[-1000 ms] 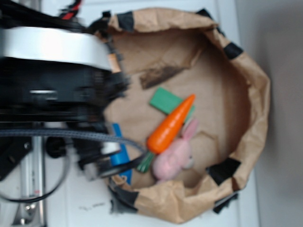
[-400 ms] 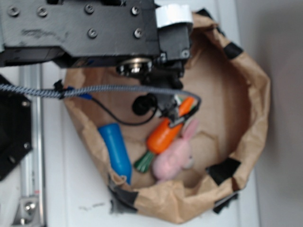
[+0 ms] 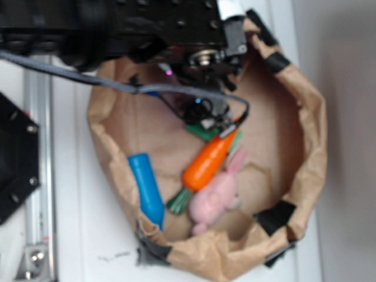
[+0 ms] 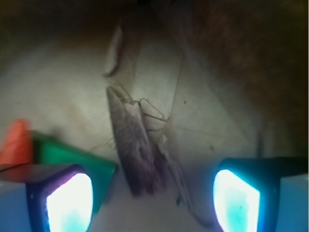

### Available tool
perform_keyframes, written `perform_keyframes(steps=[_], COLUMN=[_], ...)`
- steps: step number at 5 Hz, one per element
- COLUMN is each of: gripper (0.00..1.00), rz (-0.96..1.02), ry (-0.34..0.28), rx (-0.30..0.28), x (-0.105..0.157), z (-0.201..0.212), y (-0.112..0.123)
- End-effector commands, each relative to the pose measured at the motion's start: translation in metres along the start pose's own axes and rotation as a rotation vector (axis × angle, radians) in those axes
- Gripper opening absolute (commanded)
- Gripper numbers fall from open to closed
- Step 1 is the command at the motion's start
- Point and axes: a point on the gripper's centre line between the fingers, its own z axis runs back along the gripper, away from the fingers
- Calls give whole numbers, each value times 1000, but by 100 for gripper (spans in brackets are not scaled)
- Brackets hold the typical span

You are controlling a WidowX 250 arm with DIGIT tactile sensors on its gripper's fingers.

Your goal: Grab the wood chip.

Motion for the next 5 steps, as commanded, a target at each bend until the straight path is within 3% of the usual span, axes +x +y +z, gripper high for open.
perform_keyframes(steps=[1,3,4,5], gripper=[100,100,89,0], rz=[-14,-76,-93,-102], ry=[-18,-5,-1,-1], rx=[-14,13,16,7], x=[28,26,22,18], z=[-24,-41,-49,-49], y=[-19,-38,-40,-42])
